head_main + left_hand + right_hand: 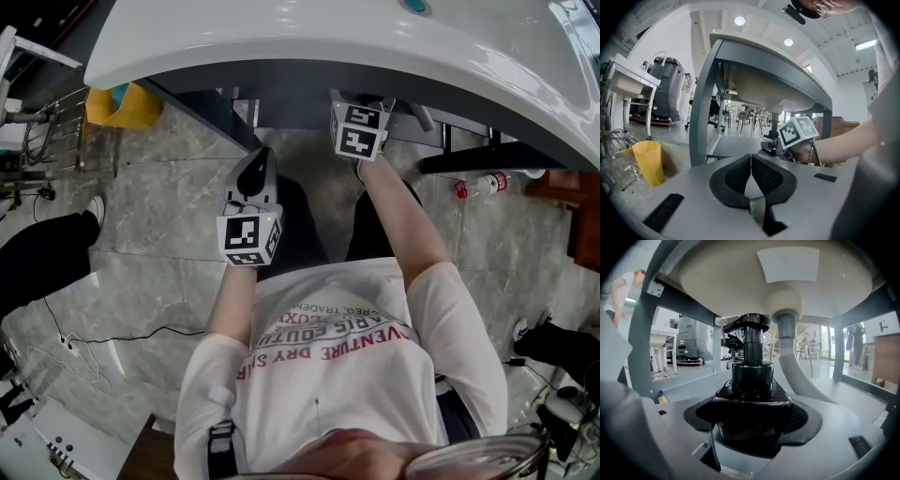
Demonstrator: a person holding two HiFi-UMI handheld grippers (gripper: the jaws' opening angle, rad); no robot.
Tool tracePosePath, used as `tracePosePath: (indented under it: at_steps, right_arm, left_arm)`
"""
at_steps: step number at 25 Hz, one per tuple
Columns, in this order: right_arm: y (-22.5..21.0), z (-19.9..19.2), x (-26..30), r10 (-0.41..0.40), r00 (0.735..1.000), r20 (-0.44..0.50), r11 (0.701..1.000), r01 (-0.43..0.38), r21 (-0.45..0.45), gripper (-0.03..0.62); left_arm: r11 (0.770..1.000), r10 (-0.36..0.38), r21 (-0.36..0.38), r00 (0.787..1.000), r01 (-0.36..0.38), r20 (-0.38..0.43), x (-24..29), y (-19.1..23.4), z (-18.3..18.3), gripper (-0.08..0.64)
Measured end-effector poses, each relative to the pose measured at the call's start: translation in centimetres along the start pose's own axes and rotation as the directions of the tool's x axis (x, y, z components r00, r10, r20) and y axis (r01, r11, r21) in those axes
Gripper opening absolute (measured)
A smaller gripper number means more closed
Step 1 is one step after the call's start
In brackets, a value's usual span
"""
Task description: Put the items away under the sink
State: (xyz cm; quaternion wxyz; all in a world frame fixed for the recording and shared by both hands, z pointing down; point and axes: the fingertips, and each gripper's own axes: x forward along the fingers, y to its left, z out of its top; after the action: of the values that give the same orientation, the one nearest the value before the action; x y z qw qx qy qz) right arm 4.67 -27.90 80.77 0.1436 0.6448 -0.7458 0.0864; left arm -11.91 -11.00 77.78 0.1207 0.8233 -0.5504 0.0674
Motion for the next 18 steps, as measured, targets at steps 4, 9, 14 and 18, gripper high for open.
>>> tracePosePath:
  at_steps: [4,9,14,18]
  right_arm:
    - [-0.2,-0.2,-1.3,0.017,1.000,-0.010,1.000,-0.017,0.006,0.371]
    - [0.5,0.0,-5.4,0.082,0.995,0.050,0.997,-0.082,-0.011,0.370]
    - [1.0,-1.1,-10.0,0.138,0.987,0.078,0.990,-0.138,0.004,0.249]
    - [-0.3,-2.2,-12.3,0.105,0.991,0.082,0.994,-0.106,0.010,0.042]
  left_arm:
    - [1.000,-0.009,-0.008,1.000,0.009,0.016,0.1,-0.4,0.4,0.028]
    - [1.000,-0.017,-0.008,0.999,0.017,0.047,0.3,-1.5,1.2,0.028]
    - [1.000,-0.015,-0.018,0.998,0.016,0.063,1.1,-3.5,1.4,0.028]
    - [0.999,-0.038,-0.004,0.996,0.038,0.080,2.0,-6.0,1.4,0.028]
